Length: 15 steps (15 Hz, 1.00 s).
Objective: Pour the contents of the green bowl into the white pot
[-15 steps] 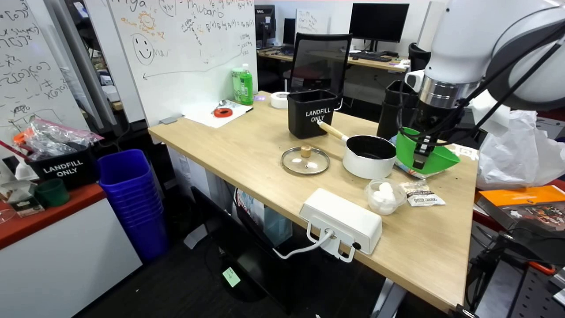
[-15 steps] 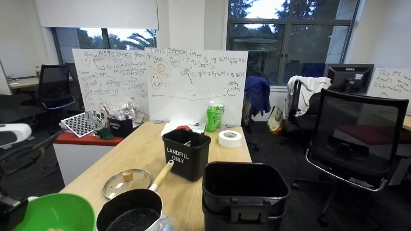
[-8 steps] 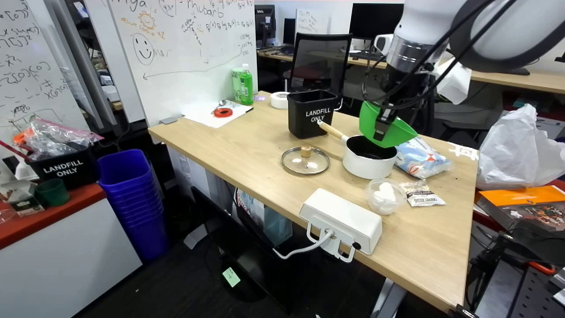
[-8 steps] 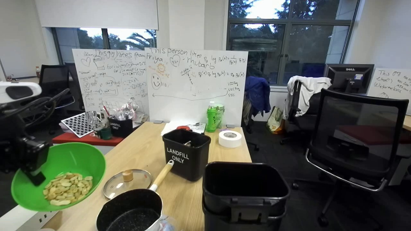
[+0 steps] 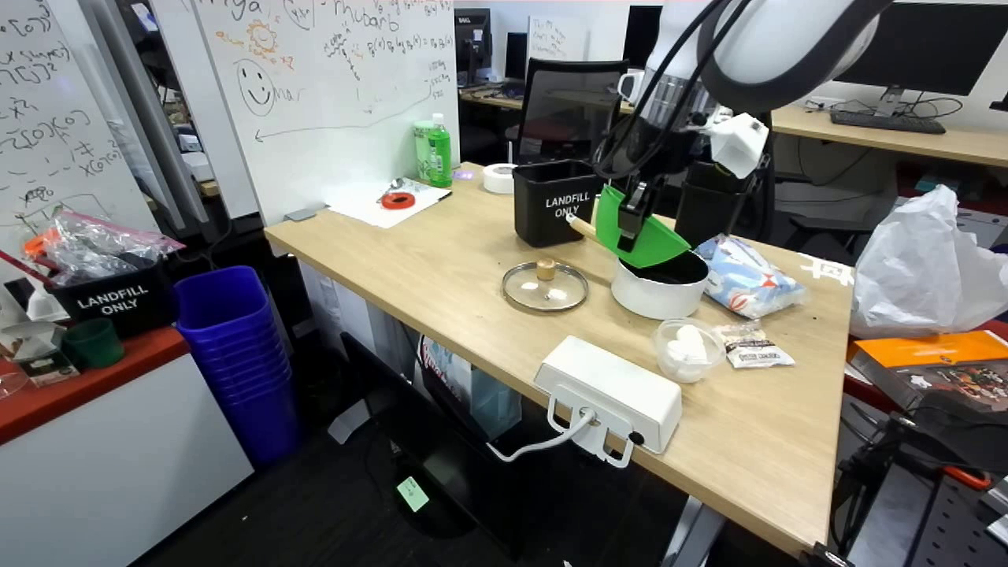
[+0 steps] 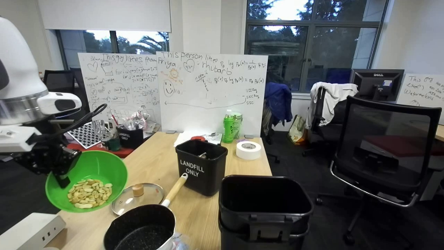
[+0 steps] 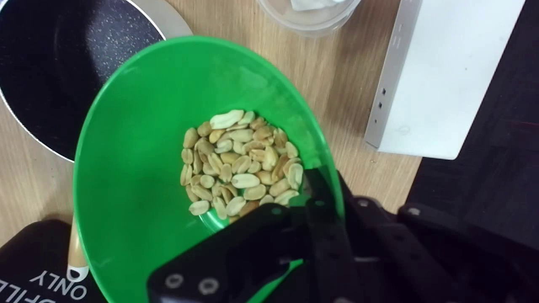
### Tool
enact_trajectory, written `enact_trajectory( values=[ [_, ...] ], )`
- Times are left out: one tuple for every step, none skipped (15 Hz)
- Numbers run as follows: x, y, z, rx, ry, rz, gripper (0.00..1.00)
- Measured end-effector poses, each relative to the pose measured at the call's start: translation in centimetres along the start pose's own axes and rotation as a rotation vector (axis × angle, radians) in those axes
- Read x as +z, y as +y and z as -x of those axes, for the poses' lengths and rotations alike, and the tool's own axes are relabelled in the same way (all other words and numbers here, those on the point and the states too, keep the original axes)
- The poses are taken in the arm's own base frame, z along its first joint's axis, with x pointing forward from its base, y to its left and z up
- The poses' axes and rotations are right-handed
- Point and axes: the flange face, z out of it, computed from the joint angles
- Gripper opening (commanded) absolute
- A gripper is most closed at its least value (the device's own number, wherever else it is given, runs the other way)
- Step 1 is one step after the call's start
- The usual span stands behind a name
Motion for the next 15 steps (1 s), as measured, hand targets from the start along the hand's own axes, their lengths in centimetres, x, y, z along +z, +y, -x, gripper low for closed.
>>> enact_trajectory(
  values=[
    [0.17,0.07,-0.23,-0.001,-0.001,-0.004,0.05],
    [0.23,0.07,-0.28,-0.002,-0.002,-0.004,0.05],
    [0.19,0.07,-0.30,-0.002,-0.002,-0.004,0.05],
    [0.16,0.07,-0.30,-0.002,-0.002,-0.004,0.05],
    [0.15,0.07,-0.31,-0.002,-0.002,-0.004,0.05],
    [0.14,0.06,-0.32,-0.002,-0.003,-0.004,0.05],
    [0.14,0.06,-0.32,-0.002,-0.003,-0.004,0.05],
    [0.14,0.06,-0.32,-0.002,-0.003,-0.004,0.05],
    [0.14,0.06,-0.32,-0.002,-0.003,-0.004,0.01],
    [0.14,0.06,-0.32,-0.002,-0.003,-0.004,0.01],
    [0.14,0.06,-0.32,-0.002,-0.003,-0.004,0.01],
    [0.13,0.09,-0.32,0.000,-0.002,-0.004,0.01],
    [0.05,0.24,-0.39,0.012,0.003,-0.009,0.01],
    [-0.17,0.55,-0.56,0.034,0.013,-0.019,0.01],
    [-0.54,1.04,-0.83,0.064,0.027,-0.030,0.01]
  ],
)
